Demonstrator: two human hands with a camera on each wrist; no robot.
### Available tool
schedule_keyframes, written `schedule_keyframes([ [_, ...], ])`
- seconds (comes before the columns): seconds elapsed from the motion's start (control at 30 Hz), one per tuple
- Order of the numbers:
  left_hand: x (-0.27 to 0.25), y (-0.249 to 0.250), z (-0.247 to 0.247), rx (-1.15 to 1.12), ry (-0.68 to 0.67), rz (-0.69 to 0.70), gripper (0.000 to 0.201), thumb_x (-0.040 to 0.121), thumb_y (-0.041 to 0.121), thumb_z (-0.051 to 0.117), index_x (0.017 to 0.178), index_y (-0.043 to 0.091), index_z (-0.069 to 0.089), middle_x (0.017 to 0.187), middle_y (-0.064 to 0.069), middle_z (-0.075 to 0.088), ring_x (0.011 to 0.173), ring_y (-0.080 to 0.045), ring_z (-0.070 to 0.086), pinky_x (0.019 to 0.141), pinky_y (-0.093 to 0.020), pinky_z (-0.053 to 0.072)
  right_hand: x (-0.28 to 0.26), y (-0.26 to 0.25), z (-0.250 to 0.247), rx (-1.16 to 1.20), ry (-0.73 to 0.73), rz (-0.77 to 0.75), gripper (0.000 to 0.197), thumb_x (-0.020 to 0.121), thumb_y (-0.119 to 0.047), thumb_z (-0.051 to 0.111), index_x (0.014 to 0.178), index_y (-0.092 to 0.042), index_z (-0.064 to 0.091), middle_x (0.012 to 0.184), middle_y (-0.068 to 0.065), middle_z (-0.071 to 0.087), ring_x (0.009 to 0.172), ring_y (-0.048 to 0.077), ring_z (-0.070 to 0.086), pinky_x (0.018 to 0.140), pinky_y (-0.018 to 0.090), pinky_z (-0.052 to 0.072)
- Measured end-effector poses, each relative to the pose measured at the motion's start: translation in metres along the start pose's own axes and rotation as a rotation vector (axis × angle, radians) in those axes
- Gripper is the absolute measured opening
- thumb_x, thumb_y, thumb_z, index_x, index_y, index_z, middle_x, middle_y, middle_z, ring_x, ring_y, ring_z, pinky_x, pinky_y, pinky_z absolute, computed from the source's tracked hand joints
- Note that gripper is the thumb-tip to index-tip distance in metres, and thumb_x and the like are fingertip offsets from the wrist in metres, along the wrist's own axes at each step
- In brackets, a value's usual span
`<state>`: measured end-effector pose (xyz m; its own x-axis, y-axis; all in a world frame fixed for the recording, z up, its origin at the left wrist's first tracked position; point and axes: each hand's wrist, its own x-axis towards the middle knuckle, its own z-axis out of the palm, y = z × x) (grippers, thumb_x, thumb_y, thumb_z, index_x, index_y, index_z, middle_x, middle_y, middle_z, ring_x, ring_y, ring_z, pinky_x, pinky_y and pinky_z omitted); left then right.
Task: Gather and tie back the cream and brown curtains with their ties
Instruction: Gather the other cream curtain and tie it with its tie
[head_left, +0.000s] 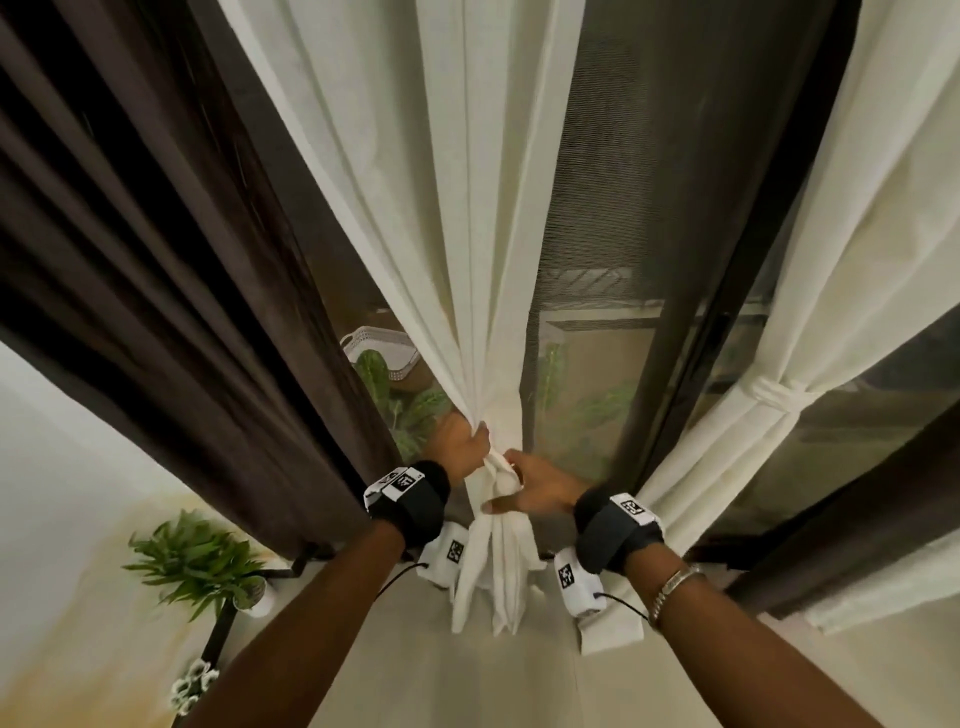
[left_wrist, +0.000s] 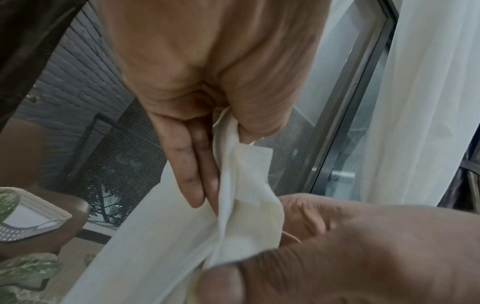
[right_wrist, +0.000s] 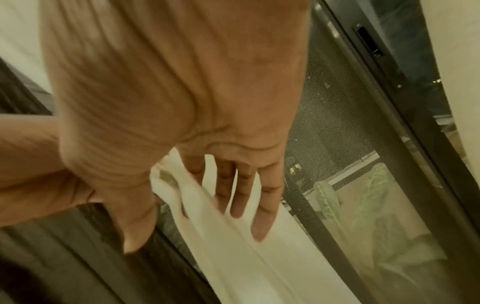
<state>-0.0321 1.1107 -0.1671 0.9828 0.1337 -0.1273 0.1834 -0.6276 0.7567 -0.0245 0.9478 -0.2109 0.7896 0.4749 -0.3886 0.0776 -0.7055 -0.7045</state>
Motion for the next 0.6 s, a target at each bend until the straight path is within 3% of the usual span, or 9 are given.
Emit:
schedule_keyframes([
  [0.07,-0.001,-0.002,-0.002,0.021,-0.008,-0.010,0.039,0.104,0.022,0.052,0.098,-0.011,0.072,0.100,-0.028,0.076,0.096,-0.040,0.075,0.084,-0.038,0.060,0.004,0.004,0.008,-0.050,0.103,-0.055,0.043,0.082,-0.040,0.085,0.108,-0.013,0.063,0.103,-0.001,0.068,0.094,0.021,0.063,0.088,0.040,0.053],
  [0.13,-0.004,-0.003,-0.005,0.013,-0.010,-0.012,0.037,0.103,0.020,0.052,0.101,-0.011,0.072,0.101,-0.028,0.076,0.097,-0.040,0.075,0.085,-0.042,0.061,0.004,0.004,0.007,-0.042,0.265,-0.126,0.024,0.085,-0.022,0.078,0.086,-0.007,0.060,0.081,-0.005,0.060,0.075,0.018,0.055,0.073,0.038,0.048],
  [0.2,-0.008,-0.002,-0.009,0.015,-0.029,-0.011,0.043,0.097,0.027,0.049,0.105,-0.009,0.072,0.106,-0.027,0.075,0.102,-0.040,0.073,0.089,-0.042,0.060,-0.002,0.002,0.000,-0.088,0.334,-0.164,0.016,0.086,-0.013,0.068,0.076,-0.013,0.054,0.074,-0.008,0.055,0.069,0.014,0.051,0.066,0.034,0.043],
  [0.27,-0.010,-0.004,-0.013,0.030,-0.050,-0.023,0.047,0.093,0.031,0.048,0.101,-0.008,0.073,0.104,-0.026,0.076,0.102,-0.039,0.072,0.091,-0.039,0.058,-0.010,0.002,-0.008,-0.251,0.375,-0.150,0.011,0.090,-0.015,0.061,0.083,-0.024,0.059,0.083,-0.006,0.060,0.074,0.016,0.055,0.068,0.033,0.044],
  [0.33,-0.013,-0.005,-0.016,0.014,-0.071,-0.057,0.037,0.096,0.024,0.054,0.095,-0.008,0.073,0.095,-0.022,0.078,0.095,-0.037,0.074,0.090,-0.038,0.060,-0.018,0.007,-0.016,-0.450,0.518,-0.135,0.006,0.092,-0.020,0.059,0.096,-0.023,0.061,0.093,-0.003,0.063,0.078,0.020,0.059,0.066,0.034,0.050],
  [0.4,-0.017,-0.007,-0.016,-0.006,-0.133,-0.076,0.041,0.091,0.029,0.055,0.096,-0.006,0.075,0.087,-0.017,0.080,0.091,-0.032,0.076,0.092,-0.040,0.061,-0.023,0.011,-0.024,-0.529,0.650,-0.139,0.009,0.093,-0.022,0.061,0.102,-0.021,0.057,0.092,-0.001,0.064,0.071,0.021,0.058,0.059,0.035,0.051],
  [0.47,-0.026,-0.008,-0.013,-0.005,-0.236,-0.084,0.045,0.087,0.034,0.052,0.099,-0.003,0.075,0.083,-0.013,0.081,0.092,-0.026,0.076,0.097,-0.039,0.058,-0.022,0.013,-0.032,-0.533,0.739,-0.112,0.014,0.095,-0.022,0.062,0.106,-0.019,0.055,0.086,0.000,0.064,0.063,0.022,0.053,0.054,0.032,0.044],
  [0.6,-0.043,-0.006,-0.004,0.009,-0.345,-0.051,0.037,0.099,0.025,0.049,0.098,0.002,0.078,0.087,-0.011,0.082,0.096,-0.018,0.075,0.101,-0.031,0.054,-0.013,-0.003,-0.044,-0.299,0.803,-0.052,0.013,0.098,-0.022,0.056,0.107,-0.014,0.051,0.071,0.007,0.064,0.062,0.036,0.062,0.056,0.038,0.048],
])
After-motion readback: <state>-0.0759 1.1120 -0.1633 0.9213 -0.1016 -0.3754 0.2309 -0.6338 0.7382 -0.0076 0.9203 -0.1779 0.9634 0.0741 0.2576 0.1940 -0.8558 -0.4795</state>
